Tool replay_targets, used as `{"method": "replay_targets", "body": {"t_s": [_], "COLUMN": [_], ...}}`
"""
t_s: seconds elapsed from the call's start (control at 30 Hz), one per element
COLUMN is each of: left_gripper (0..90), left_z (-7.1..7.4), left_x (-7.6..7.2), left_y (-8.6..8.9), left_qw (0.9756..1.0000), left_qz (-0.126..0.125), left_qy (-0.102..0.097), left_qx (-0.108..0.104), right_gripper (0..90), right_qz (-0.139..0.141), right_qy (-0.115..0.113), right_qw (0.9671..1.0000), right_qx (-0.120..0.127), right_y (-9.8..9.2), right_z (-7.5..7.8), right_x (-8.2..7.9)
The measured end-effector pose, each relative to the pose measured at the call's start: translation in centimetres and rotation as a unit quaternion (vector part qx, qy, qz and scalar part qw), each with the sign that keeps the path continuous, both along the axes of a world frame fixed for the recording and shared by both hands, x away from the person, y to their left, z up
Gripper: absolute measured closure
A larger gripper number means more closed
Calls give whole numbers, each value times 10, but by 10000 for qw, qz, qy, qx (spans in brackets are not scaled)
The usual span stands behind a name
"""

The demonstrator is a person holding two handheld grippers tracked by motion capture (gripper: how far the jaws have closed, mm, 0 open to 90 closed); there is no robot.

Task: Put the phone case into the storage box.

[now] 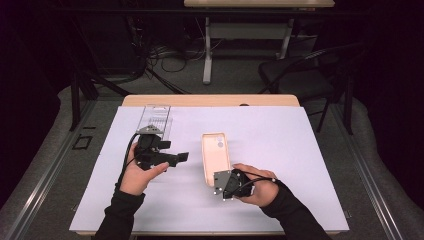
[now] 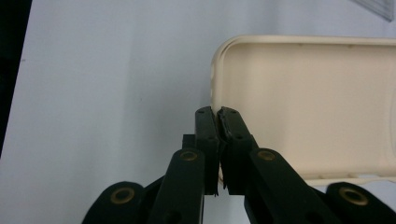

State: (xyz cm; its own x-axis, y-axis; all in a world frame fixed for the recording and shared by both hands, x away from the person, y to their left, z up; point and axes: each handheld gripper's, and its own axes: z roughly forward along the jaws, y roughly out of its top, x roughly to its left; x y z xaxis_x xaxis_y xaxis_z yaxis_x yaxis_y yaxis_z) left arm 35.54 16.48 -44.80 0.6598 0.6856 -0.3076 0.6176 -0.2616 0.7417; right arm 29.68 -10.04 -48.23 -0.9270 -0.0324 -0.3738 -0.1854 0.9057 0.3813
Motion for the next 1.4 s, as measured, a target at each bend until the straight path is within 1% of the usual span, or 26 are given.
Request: {"method": "replay_targets", "body": {"t_s": [0.03, 0.1, 0.13, 0.17, 0.2, 0.23, 0.27, 0.4, 0.47, 0.53, 0.6, 0.67, 0.7, 0.73, 0.77, 0.87, 1.0, 1.03, 1.1, 1.13, 1.2, 1.27, 1.37, 1.4], "left_gripper": [117, 120, 133, 133, 148, 152, 153, 164, 174, 232, 250, 268, 269, 270, 274, 276, 280, 280, 280, 280, 291, 306, 329, 331], "left_z": [0, 0, 0, 0, 0, -1, -1, -3, -5, -6, -7, -8, -8, -8, -9, -11, -12, -12, -12, -11, -11, -11, -11, -11], "left_x": [0, 0, 0, 0, 0, 0, 1, 2, 2, 2, 2, 3, 3, 3, 3, 3, 3, 3, 3, 3, 2, 1, 1, 0], "left_y": [0, 0, 0, 0, 1, 1, 1, 2, 2, 1, 0, 0, 0, 0, 0, -2, -4, -5, -6, -6, -6, -7, -8, -8], "left_qw": [10000, 9999, 9999, 9998, 9997, 9995, 9993, 9977, 9970, 9961, 9949, 9947, 9947, 9946, 9946, 9939, 9936, 9934, 9934, 9933, 9932, 9929, 9926, 9926], "left_qz": [10, -6, -21, -4, 16, 41, 40, 84, 99, 96, 99, 70, 93, 125, 129, 116, 75, 81, 50, 50, 57, 12, -9, -4], "left_qy": [23, 47, 56, 79, 115, 159, 203, 359, 448, 504, 606, 635, 654, 675, 685, 762, 778, 785, 786, 784, 785, 813, 847, 853], "left_qx": [-27, -90, -129, -172, -217, -258, -310, -561, -628, -717, -795, -800, -785, -774, -766, -789, -814, -828, -836, -845, -854, -867, -866, -861], "right_gripper": [875, 875, 875, 875, 874, 875, 874, 875, 875, 875, 875, 875, 875, 875, 875, 875, 875, 875, 874, 874, 875, 875, 874, 874], "right_qz": [71, -18, 76, 76, 32, -18, 58, 87, 53, 79, 100, 64, 116, 49, 117, 150, 121, 183, 113, 185, 158, 221, 199, 139], "right_qy": [-55, -59, -161, -161, -161, -165, -200, -273, -270, -297, -329, -332, -372, -355, -399, -464, -518, -564, -570, -617, -626, -725, -726, -713], "right_qw": [10000, 10000, 9998, 9998, 9998, 9998, 9997, 9995, 9995, 9994, 9993, 9993, 9992, 9993, 9990, 9986, 9984, 9981, 9981, 9977, 9977, 9969, 9969, 9971], "right_qx": [37, 71, 105, 105, 144, 126, 157, 134, 151, 143, 130, 133, 134, 127, 151, 181, 187, 184, 182, 190, 192, 200, 212, 234], "right_y": [1, 1, 2, 2, 3, 3, 3, 5, 6, 7, 9, 9, 10, 10, 11, 13, 15, 16, 17, 18, 20, 23, 24, 24], "right_z": [0, 1, 2, 2, 2, 2, 2, 2, 1, 1, 1, 1, 1, 2, 2, 5, 7, 8, 10, 11, 13, 16, 17, 17], "right_x": [0, -2, -1, -1, -2, -3, -2, -4, -5, -5, -7, -8, -8, -9, -9, -10, -11, -10, -11, -10, -10, -9, -9, -10]}}
